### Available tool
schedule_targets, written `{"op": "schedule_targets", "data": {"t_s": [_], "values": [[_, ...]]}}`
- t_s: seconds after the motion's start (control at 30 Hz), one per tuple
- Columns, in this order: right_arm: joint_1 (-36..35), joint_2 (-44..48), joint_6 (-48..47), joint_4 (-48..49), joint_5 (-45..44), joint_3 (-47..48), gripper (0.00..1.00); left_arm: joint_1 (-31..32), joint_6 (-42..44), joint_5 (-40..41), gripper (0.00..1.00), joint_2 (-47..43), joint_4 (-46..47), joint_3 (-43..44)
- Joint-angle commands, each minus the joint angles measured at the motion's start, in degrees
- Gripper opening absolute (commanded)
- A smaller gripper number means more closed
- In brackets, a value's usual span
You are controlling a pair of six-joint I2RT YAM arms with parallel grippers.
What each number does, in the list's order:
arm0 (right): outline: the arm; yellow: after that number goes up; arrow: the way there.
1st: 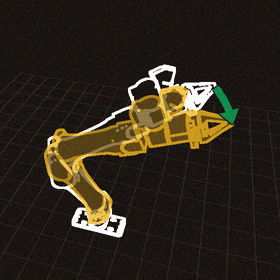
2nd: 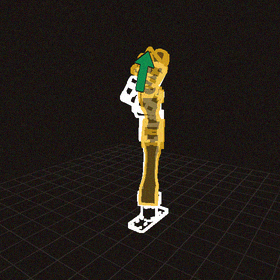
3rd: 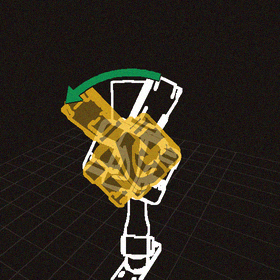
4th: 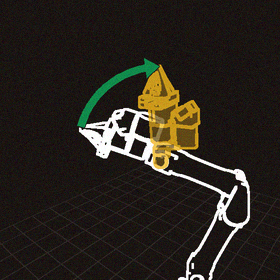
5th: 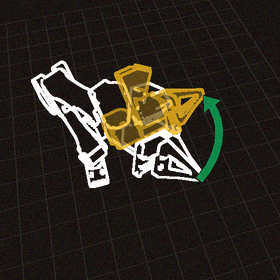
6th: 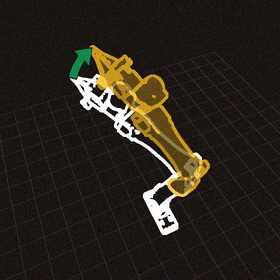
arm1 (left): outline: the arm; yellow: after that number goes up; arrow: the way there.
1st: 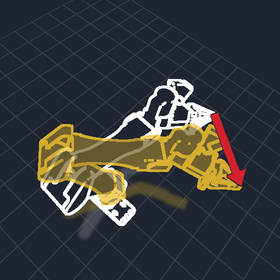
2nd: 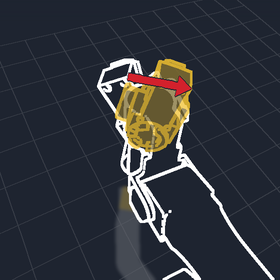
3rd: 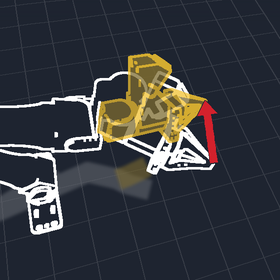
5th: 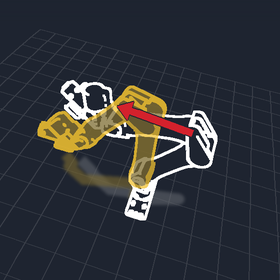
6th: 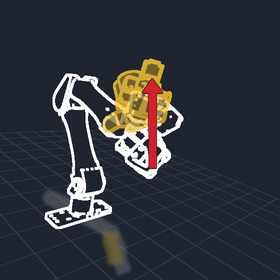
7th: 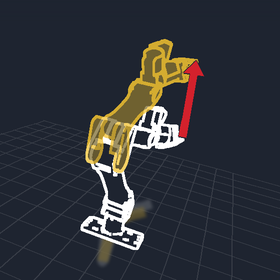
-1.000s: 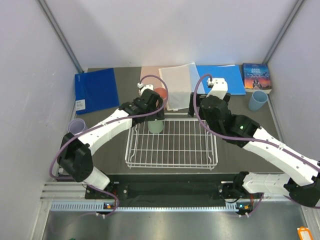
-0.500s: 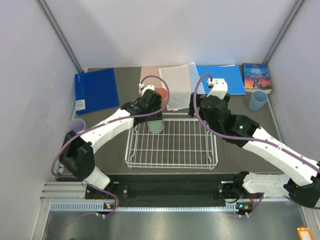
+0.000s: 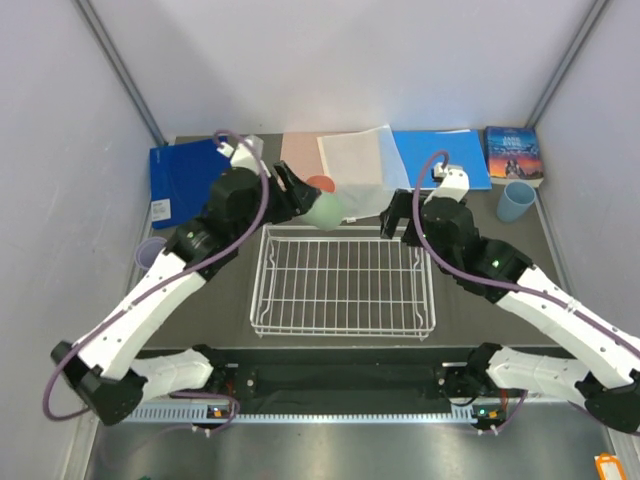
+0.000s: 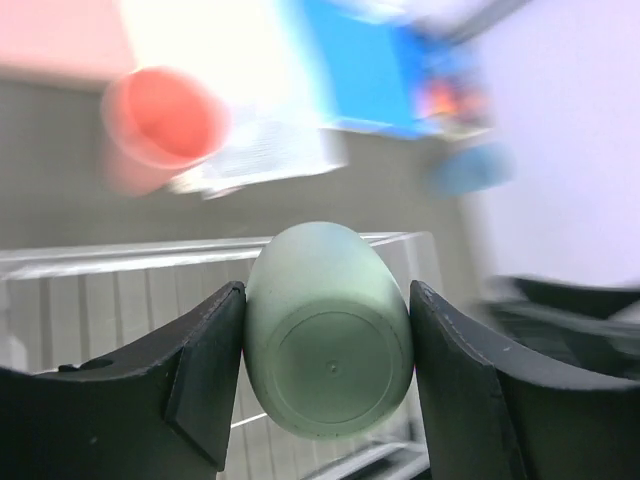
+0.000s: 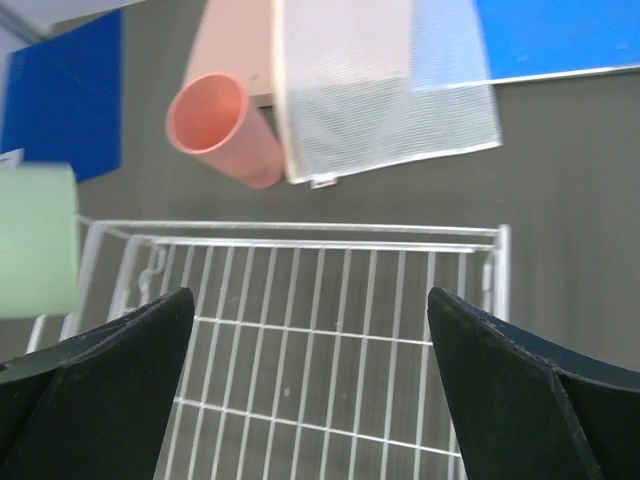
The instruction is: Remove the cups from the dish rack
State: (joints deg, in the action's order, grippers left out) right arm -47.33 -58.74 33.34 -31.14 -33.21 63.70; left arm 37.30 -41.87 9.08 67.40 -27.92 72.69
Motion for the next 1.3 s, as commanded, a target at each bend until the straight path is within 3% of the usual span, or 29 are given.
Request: {"op": "schedule_targets", "data": {"t_s": [0.0, 0.13, 0.27, 0.87, 1.2, 1.27], "values": [[0.7, 5.1, 2.3, 10.5, 10.3, -2.7, 1.00, -1.4, -8.3, -17.9, 0.00, -3.7, 17.9, -6.0], [0.7, 11.3, 3.0, 19.9, 18.9, -8.8, 0.96, -2.2, -17.7, -27.6, 0.00, -4.5, 38.1, -12.9], [0.6, 15.6, 4.9, 24.7, 22.2, -11.1, 0.92, -2.1, -22.8, -30.2, 0.00, -3.0, 45.9, -16.4], [0.7, 15.2, 7.3, 28.1, 27.3, -14.0, 0.87, -2.1, -26.8, -31.7, 0.00, -2.5, 51.8, -19.1], [0.7, 9.2, 6.9, 34.2, 32.9, -12.0, 0.34, -1.7, -31.7, -37.9, 0.00, 1.6, 58.7, -20.7], [0.8, 9.0, 6.3, 32.6, 32.8, -11.6, 0.11, -1.8, -30.7, -38.3, 0.00, 1.8, 55.5, -19.8]]}}
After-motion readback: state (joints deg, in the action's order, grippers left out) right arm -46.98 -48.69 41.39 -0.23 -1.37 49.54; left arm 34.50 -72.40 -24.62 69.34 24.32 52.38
